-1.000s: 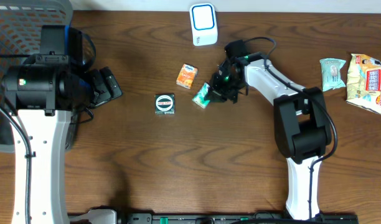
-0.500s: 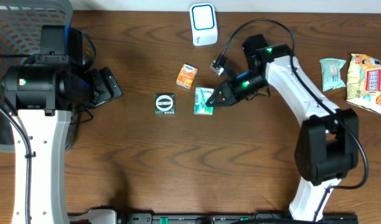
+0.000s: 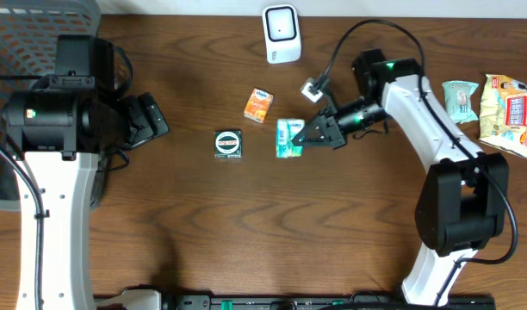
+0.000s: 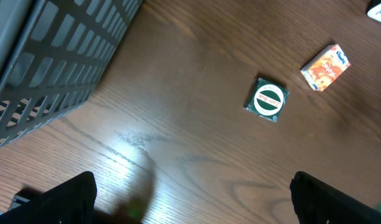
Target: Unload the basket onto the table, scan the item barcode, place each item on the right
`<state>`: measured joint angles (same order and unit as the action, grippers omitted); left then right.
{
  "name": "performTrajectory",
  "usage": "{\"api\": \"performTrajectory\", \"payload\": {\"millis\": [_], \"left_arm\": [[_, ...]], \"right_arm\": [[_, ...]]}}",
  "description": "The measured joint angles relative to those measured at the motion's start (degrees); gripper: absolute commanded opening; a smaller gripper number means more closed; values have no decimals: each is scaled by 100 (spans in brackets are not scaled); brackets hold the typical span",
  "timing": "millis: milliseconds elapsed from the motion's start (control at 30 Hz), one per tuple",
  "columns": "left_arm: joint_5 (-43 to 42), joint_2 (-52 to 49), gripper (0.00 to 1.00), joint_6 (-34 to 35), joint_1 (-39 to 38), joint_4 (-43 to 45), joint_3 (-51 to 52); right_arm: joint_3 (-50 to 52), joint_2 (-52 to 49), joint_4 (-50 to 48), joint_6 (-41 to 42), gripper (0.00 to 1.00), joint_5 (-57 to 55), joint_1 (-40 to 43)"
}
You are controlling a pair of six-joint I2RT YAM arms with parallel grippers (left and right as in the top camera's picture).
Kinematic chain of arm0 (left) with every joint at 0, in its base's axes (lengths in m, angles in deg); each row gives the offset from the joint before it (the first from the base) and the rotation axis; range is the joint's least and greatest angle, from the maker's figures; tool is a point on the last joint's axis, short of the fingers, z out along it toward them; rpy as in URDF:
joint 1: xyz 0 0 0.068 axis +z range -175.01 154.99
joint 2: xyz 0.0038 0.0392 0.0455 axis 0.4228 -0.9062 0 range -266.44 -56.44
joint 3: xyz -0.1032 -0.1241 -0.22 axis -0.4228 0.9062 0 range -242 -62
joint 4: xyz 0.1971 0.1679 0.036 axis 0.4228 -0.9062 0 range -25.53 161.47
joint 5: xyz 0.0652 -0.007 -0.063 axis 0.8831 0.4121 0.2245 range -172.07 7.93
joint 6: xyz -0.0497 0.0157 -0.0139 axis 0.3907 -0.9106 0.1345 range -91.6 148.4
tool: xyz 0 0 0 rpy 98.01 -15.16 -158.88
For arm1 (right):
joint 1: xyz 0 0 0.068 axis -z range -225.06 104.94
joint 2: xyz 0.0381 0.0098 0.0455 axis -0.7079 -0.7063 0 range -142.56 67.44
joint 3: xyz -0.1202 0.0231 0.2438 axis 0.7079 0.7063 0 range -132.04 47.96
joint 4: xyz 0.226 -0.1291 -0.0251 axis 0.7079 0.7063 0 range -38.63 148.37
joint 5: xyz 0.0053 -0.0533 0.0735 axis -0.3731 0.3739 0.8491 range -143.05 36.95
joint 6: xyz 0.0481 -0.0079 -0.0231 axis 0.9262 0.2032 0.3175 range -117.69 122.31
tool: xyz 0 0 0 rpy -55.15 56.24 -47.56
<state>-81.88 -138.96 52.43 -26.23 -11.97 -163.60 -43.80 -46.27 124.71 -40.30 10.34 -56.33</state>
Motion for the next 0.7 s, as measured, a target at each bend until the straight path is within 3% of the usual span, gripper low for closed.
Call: {"api": "performTrajectory", "payload": {"millis": [300,700], "left_arm": [[0,0,97,0,0,0,0],[0,0,97,0,0,0,0]], "right_arm": [[2,0,704,-802,1,179,162],[2,0,741,-1178,1,219,162]]}}
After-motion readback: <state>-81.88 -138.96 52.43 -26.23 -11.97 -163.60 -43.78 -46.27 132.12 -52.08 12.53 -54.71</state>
